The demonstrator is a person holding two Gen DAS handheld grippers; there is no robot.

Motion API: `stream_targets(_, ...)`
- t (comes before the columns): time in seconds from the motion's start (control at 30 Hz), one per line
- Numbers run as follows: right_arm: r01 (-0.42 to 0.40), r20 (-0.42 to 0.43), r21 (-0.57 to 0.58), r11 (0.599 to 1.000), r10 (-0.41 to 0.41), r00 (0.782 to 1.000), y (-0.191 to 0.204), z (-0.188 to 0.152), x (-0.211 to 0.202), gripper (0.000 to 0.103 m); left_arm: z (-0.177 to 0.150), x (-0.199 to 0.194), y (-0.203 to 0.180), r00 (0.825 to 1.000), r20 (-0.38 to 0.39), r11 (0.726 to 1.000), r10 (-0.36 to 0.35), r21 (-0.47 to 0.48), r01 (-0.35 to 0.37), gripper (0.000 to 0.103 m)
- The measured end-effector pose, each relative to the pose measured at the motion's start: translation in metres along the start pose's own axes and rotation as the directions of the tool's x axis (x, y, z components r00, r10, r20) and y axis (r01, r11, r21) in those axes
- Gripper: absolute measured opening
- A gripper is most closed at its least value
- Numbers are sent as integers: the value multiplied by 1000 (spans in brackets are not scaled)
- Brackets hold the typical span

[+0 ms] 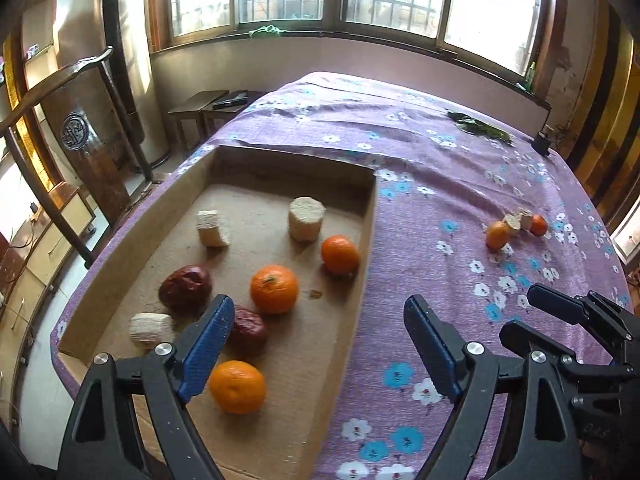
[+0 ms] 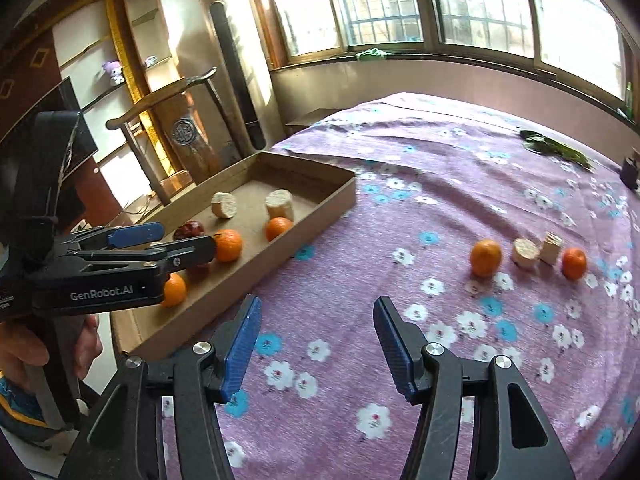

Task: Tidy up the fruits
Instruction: 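Grasp a tangerine with the left tool while the right tool grasps another tangerine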

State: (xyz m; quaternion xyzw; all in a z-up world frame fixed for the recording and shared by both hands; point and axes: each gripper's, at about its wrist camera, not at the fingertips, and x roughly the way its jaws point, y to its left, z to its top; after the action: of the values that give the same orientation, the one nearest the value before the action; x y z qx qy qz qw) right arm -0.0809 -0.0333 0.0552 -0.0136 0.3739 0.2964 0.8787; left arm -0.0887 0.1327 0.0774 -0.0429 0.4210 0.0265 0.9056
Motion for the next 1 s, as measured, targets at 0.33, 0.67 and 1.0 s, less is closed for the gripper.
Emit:
stream_targets(0.33,165,-31,146,975,-163,986,-92,-20,-25,63,16,28,-85,988,-66,984,-140,102,146,86)
stream_targets(0.67,236,-25,227,945,-236,971,-141,-31,-42,63,37,86,-158,979,-142,967,-145,187,171,86)
stream_targets(1.0,182,18,323,929,-198,980,-170,-36,-50,65,45,133,-186,978,-178,965,-113,215,151,29)
